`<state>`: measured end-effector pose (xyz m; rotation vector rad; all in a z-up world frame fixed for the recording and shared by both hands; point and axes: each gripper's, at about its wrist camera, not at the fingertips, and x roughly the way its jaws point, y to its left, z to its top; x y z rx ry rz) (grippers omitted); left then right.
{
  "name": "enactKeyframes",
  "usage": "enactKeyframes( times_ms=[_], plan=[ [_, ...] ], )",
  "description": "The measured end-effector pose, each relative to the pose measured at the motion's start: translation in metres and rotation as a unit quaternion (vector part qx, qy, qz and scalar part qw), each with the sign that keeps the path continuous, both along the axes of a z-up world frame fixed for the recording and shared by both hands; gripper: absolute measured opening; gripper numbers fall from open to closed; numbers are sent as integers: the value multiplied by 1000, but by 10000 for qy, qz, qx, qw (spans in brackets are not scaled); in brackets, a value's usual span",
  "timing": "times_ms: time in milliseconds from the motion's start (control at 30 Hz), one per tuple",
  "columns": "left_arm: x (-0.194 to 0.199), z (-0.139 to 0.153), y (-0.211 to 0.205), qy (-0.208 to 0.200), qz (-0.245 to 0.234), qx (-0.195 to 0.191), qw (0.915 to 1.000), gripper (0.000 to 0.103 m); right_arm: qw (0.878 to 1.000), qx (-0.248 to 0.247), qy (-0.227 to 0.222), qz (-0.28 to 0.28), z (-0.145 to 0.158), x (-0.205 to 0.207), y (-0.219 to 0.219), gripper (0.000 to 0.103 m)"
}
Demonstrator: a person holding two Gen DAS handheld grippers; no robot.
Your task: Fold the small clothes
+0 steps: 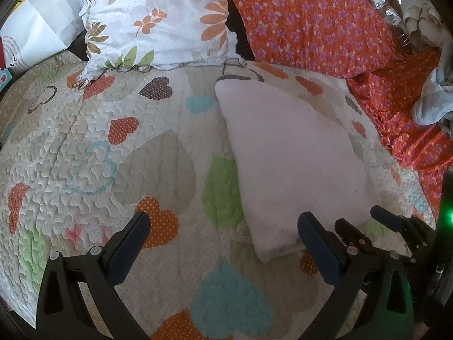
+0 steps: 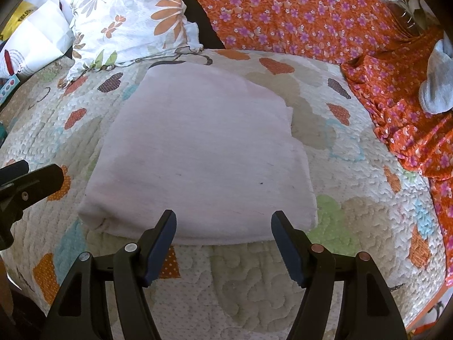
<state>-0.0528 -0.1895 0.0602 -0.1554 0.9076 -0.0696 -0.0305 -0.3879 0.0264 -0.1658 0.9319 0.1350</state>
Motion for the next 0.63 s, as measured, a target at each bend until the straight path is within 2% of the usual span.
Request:
enactKeyframes(
  times_ms=[633],
  plan=[
    [2, -10, -1, 66, -83, 49, 9999, 103, 10000, 38, -60, 57, 3, 1, 9, 76]
  ],
)
